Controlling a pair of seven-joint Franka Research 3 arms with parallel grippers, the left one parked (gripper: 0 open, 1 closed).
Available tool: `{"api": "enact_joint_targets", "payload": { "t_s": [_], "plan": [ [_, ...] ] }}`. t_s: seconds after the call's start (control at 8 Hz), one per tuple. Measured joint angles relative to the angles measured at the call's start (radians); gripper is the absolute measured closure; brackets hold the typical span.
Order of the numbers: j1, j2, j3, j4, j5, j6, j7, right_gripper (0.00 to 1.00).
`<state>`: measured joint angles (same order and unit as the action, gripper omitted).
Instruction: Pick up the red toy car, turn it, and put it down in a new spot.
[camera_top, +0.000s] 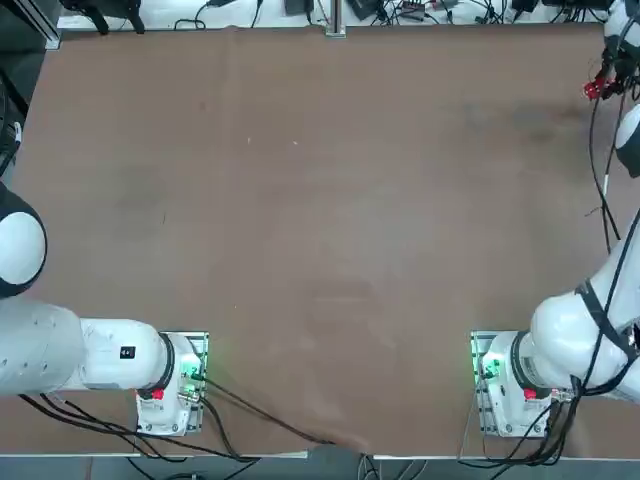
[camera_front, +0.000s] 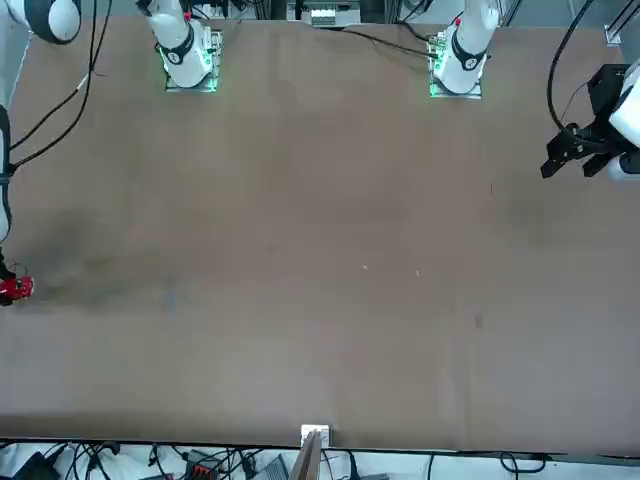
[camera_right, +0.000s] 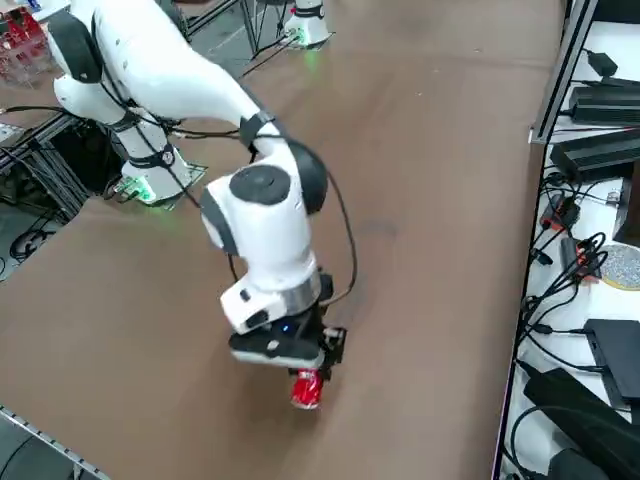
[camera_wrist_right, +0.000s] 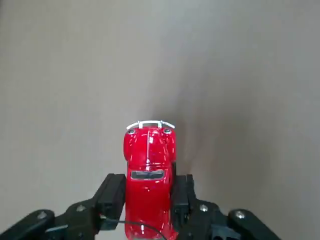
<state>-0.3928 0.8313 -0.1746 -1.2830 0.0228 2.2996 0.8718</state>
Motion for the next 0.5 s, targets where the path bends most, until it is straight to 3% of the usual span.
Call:
{"api": "enact_joint_targets", "payload": {
  "t_s": [0.5],
  "plan": [
    [-0.032,0.064,0.0,0.001,0.0,0.094,0.006,0.49]
  ]
}}
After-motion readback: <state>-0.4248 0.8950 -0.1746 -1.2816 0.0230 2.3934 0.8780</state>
